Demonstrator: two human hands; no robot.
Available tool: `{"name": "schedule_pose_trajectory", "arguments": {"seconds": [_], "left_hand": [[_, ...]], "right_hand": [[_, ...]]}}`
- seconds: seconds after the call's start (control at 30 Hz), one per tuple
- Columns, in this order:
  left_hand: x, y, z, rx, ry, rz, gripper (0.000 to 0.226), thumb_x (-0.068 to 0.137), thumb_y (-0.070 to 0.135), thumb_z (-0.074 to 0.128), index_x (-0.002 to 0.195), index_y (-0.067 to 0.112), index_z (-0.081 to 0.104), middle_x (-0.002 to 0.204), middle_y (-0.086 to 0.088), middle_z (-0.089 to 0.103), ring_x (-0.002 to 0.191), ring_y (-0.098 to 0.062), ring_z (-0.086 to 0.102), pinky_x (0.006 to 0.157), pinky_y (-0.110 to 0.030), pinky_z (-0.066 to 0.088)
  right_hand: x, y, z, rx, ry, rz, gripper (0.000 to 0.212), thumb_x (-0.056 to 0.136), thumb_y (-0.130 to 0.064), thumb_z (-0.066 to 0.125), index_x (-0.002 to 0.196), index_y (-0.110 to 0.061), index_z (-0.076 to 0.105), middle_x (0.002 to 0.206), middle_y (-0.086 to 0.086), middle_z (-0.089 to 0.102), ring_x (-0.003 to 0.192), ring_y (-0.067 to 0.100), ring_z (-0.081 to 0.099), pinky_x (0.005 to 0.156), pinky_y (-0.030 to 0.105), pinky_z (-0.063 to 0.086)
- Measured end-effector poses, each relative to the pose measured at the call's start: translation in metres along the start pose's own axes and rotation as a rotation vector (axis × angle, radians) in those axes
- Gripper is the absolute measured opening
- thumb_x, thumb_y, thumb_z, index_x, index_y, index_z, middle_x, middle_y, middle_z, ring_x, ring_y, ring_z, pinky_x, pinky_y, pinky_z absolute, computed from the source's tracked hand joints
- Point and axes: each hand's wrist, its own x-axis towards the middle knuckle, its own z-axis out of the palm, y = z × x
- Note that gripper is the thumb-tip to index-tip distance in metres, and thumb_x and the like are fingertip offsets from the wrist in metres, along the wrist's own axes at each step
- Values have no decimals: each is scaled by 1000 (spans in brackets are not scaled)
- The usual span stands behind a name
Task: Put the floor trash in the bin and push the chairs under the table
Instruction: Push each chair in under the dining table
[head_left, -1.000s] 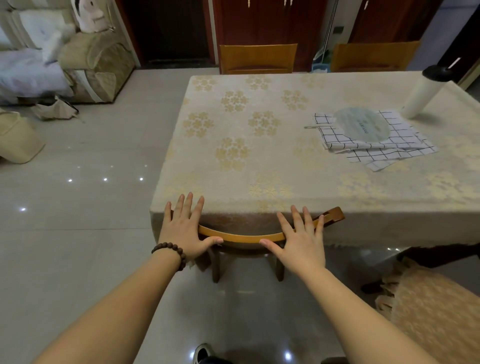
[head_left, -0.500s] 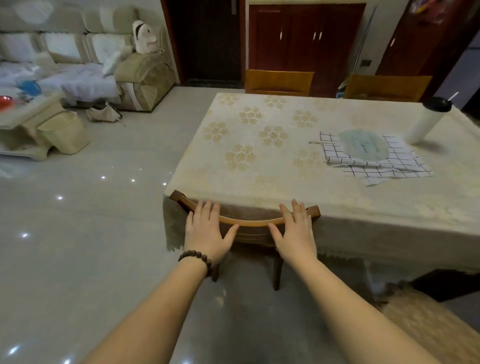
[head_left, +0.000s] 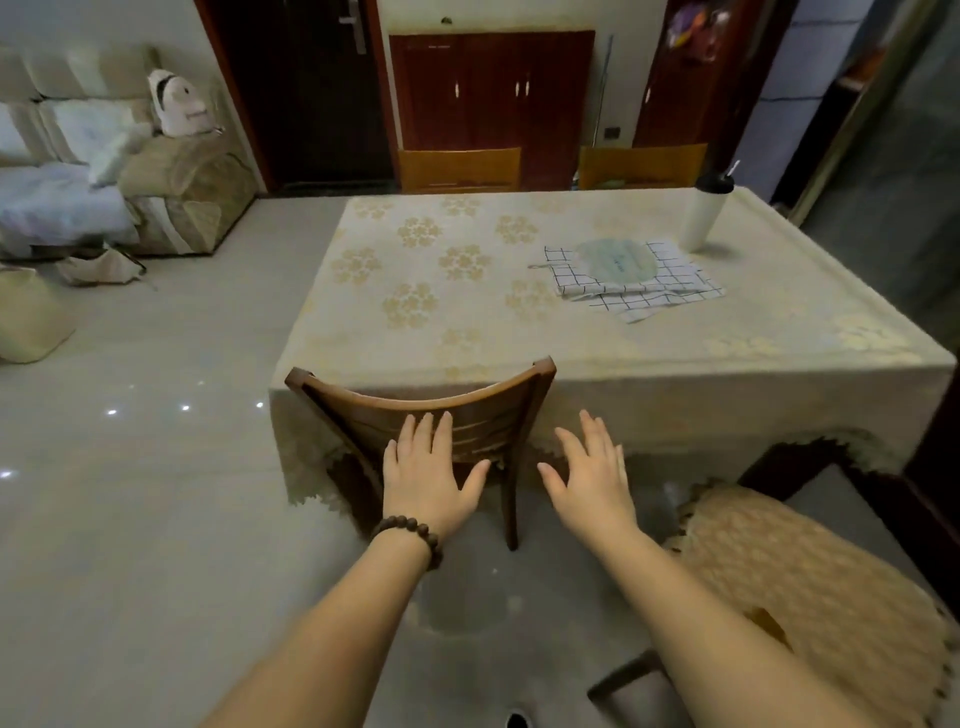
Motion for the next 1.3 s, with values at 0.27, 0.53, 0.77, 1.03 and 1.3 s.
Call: {"name": "schedule_pose_trajectory", "arguments": {"seconds": [0.27,0.53,0.77,1.03,1.3], "left_hand": [[-81,65,14,-54,-50,247,66,92,59,38,146,21,32,154,-3,31,145,-22,18,117,-42,18],[-165,169,43,-149,-180,606,53,92,54,42,134,22,45,137,0,48,131,-20,39,108,-38,30],[-187,254,57,-101,-188,881,77,84,71,40,143,21,37,148,-3,39,139,-23,29,115,-44,23],[-170,312,111,469,-440,1185,105,64,90,38,149,30,22,157,3,24,146,-23,14,117,-52,13],[-169,308,129,611,-389,1084,75,63,93,32,88,29,59,78,8,60,68,-14,57,60,-30,47]], "right_hand": [[-118,44,-43,-1,150,135,46,94,-37,49,137,-23,43,159,2,7,146,19,-3,117,39,-1],[-263,128,-99,-59,235,505,46,95,-32,48,139,-21,40,158,6,10,145,24,5,118,40,9],[-343,212,-128,-168,277,671,59,89,-44,54,141,-21,37,156,9,15,144,26,6,117,45,10],[-353,309,-144,-335,11,592,90,78,-54,64,148,-26,17,160,5,0,145,23,-12,110,40,-14],[-342,344,-139,-512,-60,354,43,81,-40,65,122,-28,58,127,-3,60,124,24,45,116,48,11]]}}
